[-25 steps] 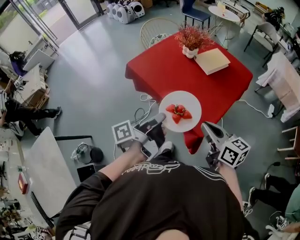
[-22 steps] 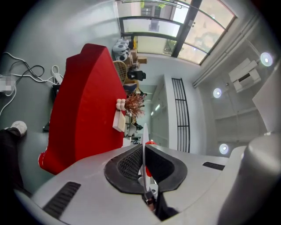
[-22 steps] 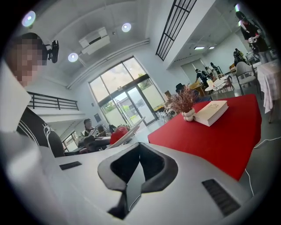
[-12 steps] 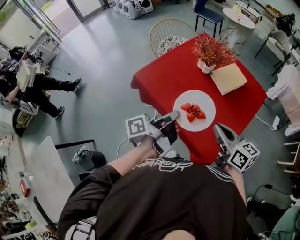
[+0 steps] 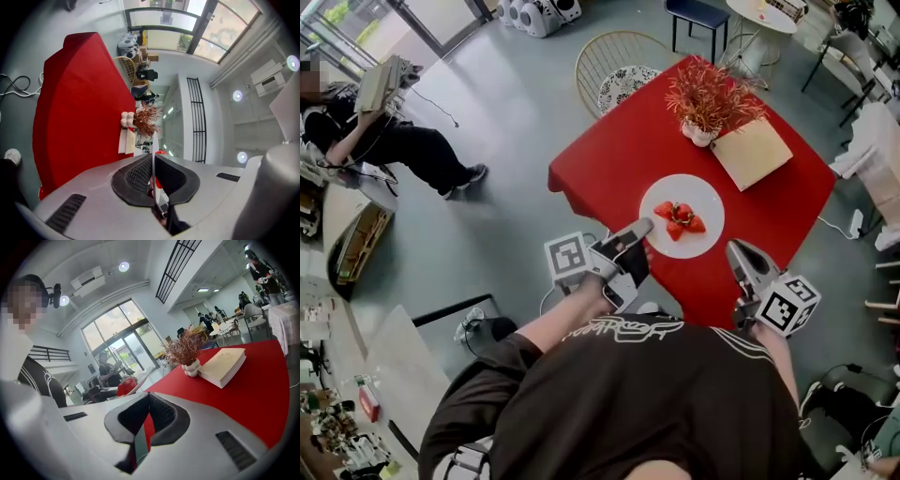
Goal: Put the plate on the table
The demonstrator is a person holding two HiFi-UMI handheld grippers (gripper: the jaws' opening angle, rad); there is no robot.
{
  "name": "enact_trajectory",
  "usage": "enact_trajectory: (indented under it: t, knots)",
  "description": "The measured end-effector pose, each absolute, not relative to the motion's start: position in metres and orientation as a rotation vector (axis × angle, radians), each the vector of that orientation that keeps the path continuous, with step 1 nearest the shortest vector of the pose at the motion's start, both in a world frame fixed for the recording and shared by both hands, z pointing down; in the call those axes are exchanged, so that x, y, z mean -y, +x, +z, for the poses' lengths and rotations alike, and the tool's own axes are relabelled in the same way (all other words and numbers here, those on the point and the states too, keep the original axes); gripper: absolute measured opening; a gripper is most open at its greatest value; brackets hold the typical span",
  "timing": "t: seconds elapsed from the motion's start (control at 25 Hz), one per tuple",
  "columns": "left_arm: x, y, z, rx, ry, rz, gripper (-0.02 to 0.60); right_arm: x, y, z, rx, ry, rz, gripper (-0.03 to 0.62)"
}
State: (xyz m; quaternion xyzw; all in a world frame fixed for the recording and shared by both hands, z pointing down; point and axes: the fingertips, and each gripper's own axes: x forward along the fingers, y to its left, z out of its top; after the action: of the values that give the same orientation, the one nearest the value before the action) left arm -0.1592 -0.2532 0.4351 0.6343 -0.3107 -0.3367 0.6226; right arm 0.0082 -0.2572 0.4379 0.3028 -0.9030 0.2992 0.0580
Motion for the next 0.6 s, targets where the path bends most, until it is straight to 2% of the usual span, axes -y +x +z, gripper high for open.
enact_trajectory:
  t: [0.6]
  knots:
    - [0.333, -0.176, 0.453, 0.768, 1.535, -0.738, 0.017, 0.276, 0.026, 0.453, 2.697, 1.054, 0.965, 0.008]
